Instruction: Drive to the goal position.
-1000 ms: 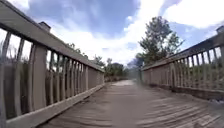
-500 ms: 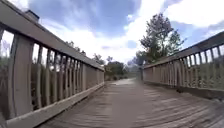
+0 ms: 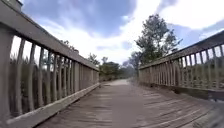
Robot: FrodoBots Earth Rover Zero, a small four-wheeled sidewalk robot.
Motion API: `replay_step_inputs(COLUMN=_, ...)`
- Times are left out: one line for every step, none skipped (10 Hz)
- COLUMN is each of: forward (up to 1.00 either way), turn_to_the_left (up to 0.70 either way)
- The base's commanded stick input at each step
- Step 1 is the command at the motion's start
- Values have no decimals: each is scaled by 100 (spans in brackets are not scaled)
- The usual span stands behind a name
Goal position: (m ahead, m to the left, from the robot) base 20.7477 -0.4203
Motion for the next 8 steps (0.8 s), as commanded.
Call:
replay_step_inputs(forward=45, turn_to_the_left=0)
replay_step_inputs(forward=45, turn_to_the_left=0)
replay_step_inputs(forward=45, turn_to_the_left=0)
replay_step_inputs(forward=45, turn_to_the_left=0)
replay_step_inputs(forward=45, turn_to_the_left=0)
replay_step_inputs(forward=45, turn_to_the_left=0)
replay_step_inputs(forward=45, turn_to_the_left=0)
replay_step_inputs(forward=45, turn_to_the_left=0)
